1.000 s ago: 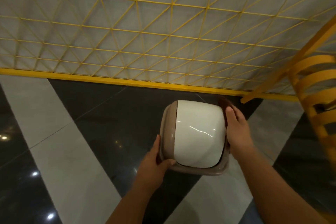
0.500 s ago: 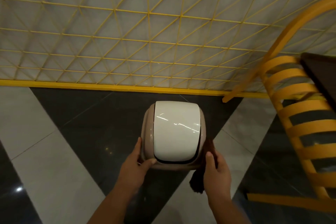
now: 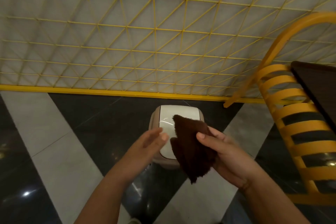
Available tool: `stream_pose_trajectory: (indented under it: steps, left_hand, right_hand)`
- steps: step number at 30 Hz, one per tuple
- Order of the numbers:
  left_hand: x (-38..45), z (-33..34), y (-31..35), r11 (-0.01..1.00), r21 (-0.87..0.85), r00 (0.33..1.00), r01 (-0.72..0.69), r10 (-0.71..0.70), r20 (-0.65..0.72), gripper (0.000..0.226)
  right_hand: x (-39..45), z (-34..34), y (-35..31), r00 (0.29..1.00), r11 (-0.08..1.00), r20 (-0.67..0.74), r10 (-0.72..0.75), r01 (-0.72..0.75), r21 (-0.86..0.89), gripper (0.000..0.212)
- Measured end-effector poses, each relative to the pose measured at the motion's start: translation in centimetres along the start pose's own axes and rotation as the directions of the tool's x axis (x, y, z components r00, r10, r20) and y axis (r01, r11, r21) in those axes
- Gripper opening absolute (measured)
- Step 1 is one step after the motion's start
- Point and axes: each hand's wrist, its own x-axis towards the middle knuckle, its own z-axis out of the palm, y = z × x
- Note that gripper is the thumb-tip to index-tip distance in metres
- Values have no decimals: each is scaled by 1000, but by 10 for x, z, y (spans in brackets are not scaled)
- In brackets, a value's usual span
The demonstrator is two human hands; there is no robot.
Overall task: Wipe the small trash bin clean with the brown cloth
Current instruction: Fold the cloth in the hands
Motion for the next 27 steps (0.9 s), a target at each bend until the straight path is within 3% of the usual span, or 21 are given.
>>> stream_pose_trajectory:
  steps: [2,3,5,9,12,15,19,23,25,27]
  left_hand:
    - [-6,9,17,994,-69,970,-86,99,224,67]
    - [-5,13,21,990,-83,954,-116,134,267,66]
    - [0,19,27,988,-80,960,-133,149,237,64]
    - [5,16,32,979,-111,970,-171,187,156,46]
    - [3,11,36,930,-328,962,-162,223,155,37]
    - [5,20,42,848,-507,975,-153,213,63,30]
    - [10,30,43,878,-448,985,-167,133,-107,25]
    - [17,27,25,932,-361,957,2,-106,-269,25]
    - [20,22,19,934,-354,920,39,-172,-352,32]
    - [22,17,14,927,-374,904,36,-190,-384,42]
  right_hand:
    - [-3,8,-14,996,985,64,-62,72,-159,41]
    - [-4,11,-22,992,972,88,-90,107,-211,38]
    - [-7,16,-36,985,951,84,-148,165,-262,36]
    - [-3,15,-57,959,931,-61,-276,251,-266,41]
    - [9,6,-61,960,975,-168,-223,222,-26,50]
    - [18,10,-40,990,948,-69,-119,134,288,55]
    - [22,19,16,986,990,-165,-23,45,135,61]
    - [34,14,33,901,1000,-434,-10,7,-8,68]
    - [38,12,31,857,999,-514,-34,32,-13,67]
    - [39,8,27,872,992,-485,-70,110,54,57]
